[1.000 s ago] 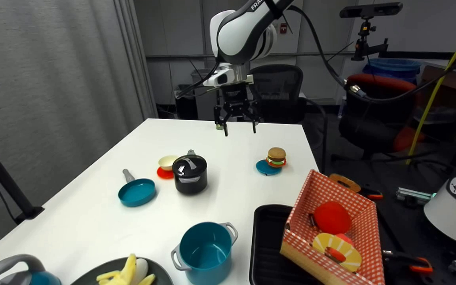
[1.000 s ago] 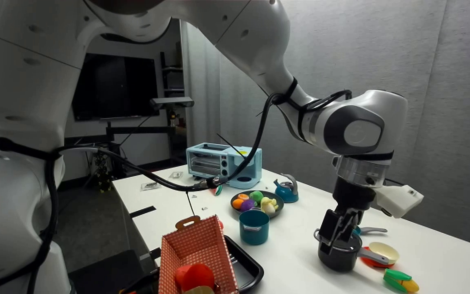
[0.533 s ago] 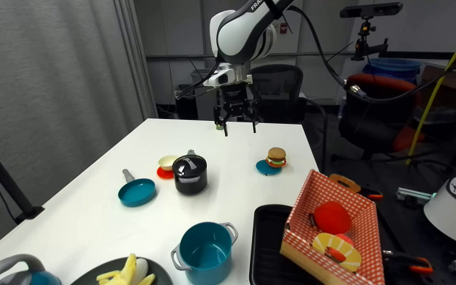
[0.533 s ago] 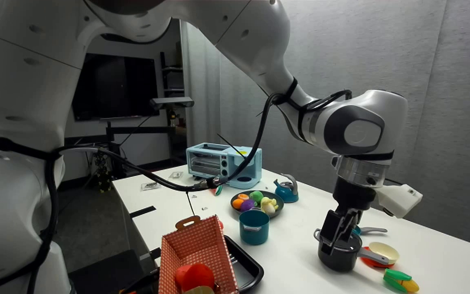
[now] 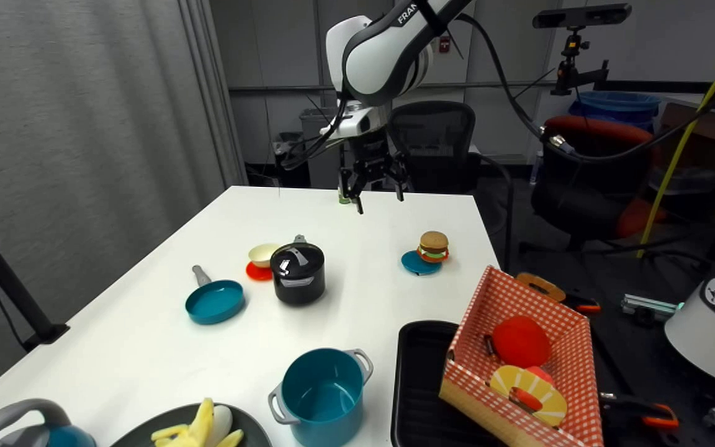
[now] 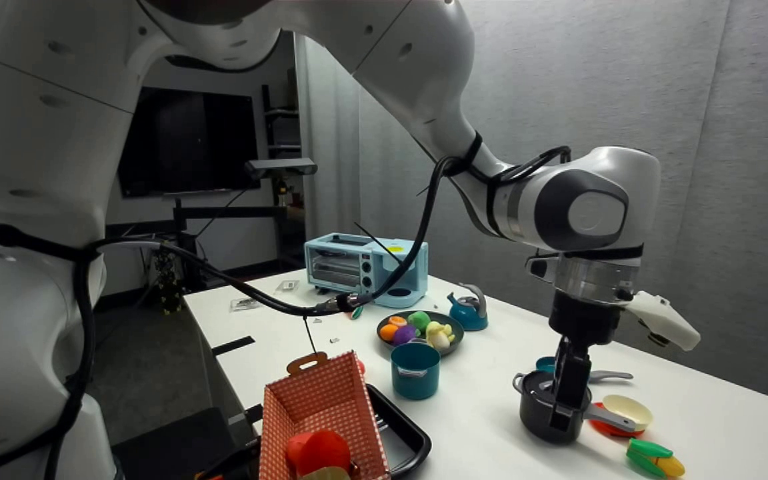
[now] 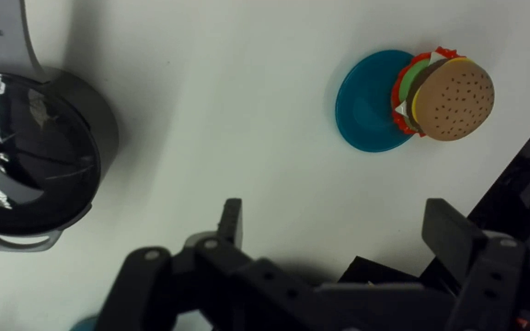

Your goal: Take the lid off the black pot and put it on the counter

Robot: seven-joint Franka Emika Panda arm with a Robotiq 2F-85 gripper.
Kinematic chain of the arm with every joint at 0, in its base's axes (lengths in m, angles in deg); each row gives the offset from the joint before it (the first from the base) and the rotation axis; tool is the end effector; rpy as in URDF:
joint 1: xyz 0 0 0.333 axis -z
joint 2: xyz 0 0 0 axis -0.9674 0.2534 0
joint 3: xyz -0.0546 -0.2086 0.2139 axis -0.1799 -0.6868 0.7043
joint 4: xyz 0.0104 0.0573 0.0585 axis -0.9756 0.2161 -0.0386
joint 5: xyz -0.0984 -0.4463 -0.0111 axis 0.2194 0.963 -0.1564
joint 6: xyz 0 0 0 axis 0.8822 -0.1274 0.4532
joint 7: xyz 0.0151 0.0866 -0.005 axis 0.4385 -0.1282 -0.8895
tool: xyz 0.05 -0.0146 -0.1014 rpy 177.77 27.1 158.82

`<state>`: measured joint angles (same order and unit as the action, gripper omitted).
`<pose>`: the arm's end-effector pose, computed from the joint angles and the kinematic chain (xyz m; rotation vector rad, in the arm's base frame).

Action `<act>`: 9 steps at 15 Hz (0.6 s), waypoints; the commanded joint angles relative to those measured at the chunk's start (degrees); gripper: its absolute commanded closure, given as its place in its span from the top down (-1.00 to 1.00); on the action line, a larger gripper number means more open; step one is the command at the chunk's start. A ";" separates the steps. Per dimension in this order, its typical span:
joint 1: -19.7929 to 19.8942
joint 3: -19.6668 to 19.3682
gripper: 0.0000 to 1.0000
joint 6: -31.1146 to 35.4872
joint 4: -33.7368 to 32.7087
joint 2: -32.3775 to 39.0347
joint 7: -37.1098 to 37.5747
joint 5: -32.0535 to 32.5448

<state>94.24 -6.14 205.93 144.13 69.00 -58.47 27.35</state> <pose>0.6065 -0.2463 0.2107 -1.5690 -2.5360 0.1250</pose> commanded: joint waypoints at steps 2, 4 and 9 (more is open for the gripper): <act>0.10 -0.29 1.00 -1.63 -2.29 1.28 -12.36 3.04; 0.76 0.38 1.00 -4.17 -2.51 1.39 -16.95 -0.04; -0.74 -0.90 1.00 -2.20 -0.70 0.78 -15.02 0.88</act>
<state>94.32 -6.14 203.87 143.56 69.73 -73.21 28.64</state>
